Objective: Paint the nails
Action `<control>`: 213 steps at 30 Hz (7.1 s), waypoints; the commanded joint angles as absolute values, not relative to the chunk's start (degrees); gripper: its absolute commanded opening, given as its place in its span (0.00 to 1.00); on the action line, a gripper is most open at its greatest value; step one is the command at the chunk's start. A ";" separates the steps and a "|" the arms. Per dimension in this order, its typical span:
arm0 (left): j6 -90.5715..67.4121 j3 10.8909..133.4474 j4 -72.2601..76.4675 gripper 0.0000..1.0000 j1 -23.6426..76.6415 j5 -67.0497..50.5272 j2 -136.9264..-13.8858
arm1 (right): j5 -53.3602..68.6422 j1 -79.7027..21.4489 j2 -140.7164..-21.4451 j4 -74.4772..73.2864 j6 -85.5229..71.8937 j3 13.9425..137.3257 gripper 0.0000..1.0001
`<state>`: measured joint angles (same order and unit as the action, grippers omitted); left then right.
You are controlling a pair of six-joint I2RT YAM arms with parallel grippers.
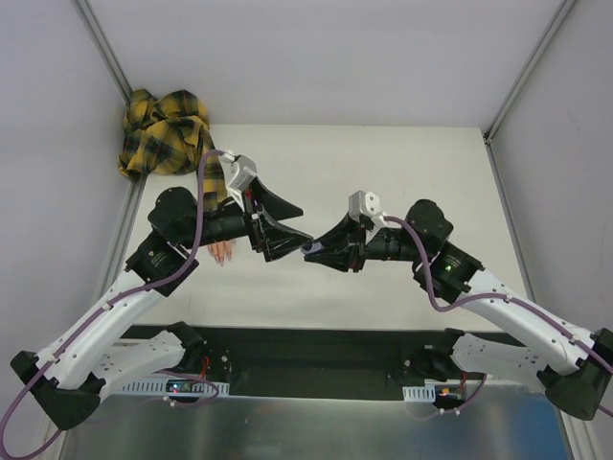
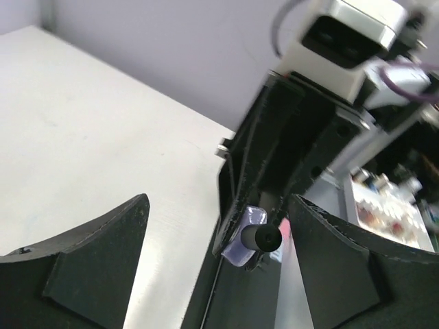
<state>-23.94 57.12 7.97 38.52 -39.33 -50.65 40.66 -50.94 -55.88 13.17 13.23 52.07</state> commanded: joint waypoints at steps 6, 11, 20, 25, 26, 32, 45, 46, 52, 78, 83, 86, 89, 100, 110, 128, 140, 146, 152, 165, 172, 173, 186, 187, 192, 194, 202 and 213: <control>-34.30 65.65 -7.47 0.78 41.90 -12.41 -51.76 | 10.48 -55.37 -56.42 12.39 17.49 55.81 0.00; -31.29 66.18 -7.56 0.72 46.66 -5.10 -53.78 | 2.92 -56.95 -56.69 13.80 16.96 55.64 0.00; -27.77 67.85 -7.73 0.40 50.89 1.67 -58.35 | 1.05 -57.83 -56.34 13.71 17.93 55.55 0.00; -26.19 68.29 -7.56 0.04 50.89 1.24 -59.33 | 1.05 -58.01 -54.94 14.32 18.54 54.23 0.00; -25.76 68.20 -7.04 0.00 50.89 0.27 -58.98 | 1.75 -58.01 -54.76 14.50 18.54 53.97 0.00; -22.24 54.89 18.49 0.00 50.45 -22.25 -52.58 | 24.82 -52.22 -52.04 22.21 13.03 49.32 0.00; -19.61 57.04 13.66 0.00 48.25 -49.94 -50.28 | 60.65 -45.27 -58.18 48.09 -8.79 48.08 0.00; -18.73 57.48 11.36 0.00 48.16 -46.62 -49.40 | 59.34 -45.18 -58.01 47.21 -8.27 48.16 0.00; -15.65 62.22 1.07 0.82 48.16 -35.62 -47.38 | 50.21 -45.17 -56.43 31.39 2.08 50.09 0.00; -16.79 78.92 -24.96 0.33 48.25 -20.65 -59.15 | 33.75 -49.22 -56.95 12.04 15.03 54.84 0.00; -17.05 80.42 -26.80 0.31 48.25 -22.85 -60.99 | 32.61 -49.66 -56.87 11.87 15.56 54.84 0.00; -16.87 81.39 -28.03 0.38 48.25 -24.08 -62.22 | 31.91 -49.83 -56.69 11.87 15.82 54.76 0.00; -16.88 82.09 -29.00 0.41 48.25 -24.61 -63.01 | 31.46 -49.75 -56.43 11.87 16.00 54.67 0.00; -16.61 83.32 -30.15 0.00 48.25 -25.58 -64.77 | 29.71 -49.83 -56.34 11.60 16.00 54.67 0.00; -15.73 83.85 -30.59 0.00 48.16 -19.87 -65.04 | 26.55 -49.83 -57.48 7.91 16.96 56.16 0.58; -7.13 85.61 -25.24 0.00 46.85 9.22 -84.10 | -20.28 -46.06 -44.05 5.09 15.56 47.29 0.76; -6.85 95.35 -11.51 0.00 42.02 6.43 -109.94 | -28.39 -41.40 -34.11 8.17 13.18 39.82 0.79; -7.82 100.98 -10.63 0.00 40.25 5.36 -119.52 | -28.39 -40.17 -34.01 8.44 13.10 38.85 0.79; -7.73 104.24 -10.46 0.00 40.34 7.55 -124.63 | -27.07 -39.38 -34.45 8.88 12.31 38.50 0.79; -7.74 104.15 -10.02 0.00 40.52 10.81 -127.35 | -24.70 -38.58 -35.95 9.93 10.99 38.23 0.79; -7.91 104.06 -10.02 0.04 40.78 10.37 -127.79 | -24.00 -38.23 -35.42 10.11 10.55 37.97 0.79; -8.00 103.89 -10.02 0.03 40.78 10.37 -127.88 | -23.82 -38.32 -35.51 10.11 10.55 37.88 0.79; -9.40 103.36 -10.02 0.09 40.87 10.28 -128.58 | -22.77 -37.71 -35.42 10.11 10.46 37.79 0.79; -9.32 103.27 -10.02 0.11 40.96 10.20 -128.50 | -22.68 -37.71 -35.42 10.11 10.46 37.88 0.79; -9.23 103.18 -9.93 0.23 40.96 10.11 -128.32 | -22.06 -37.62 -35.68 10.11 10.28 37.97 0.79; -9.23 102.83 -10.02 0.34 40.96 10.46 -127.71 | -21.89 -37.62 -35.95 9.93 10.28 38.06 0.79; -9.14 99.85 -10.19 0.52 40.96 9.94 -118.24 | -21.71 -37.53 -36.74 5.46 10.02 41.04 0.80; -13.62 83.25 -12.74 0.61 42.01 -2.89 -84.58 | -20.23 -37.53 -38.59 -31.62 1.95 57.30 0.83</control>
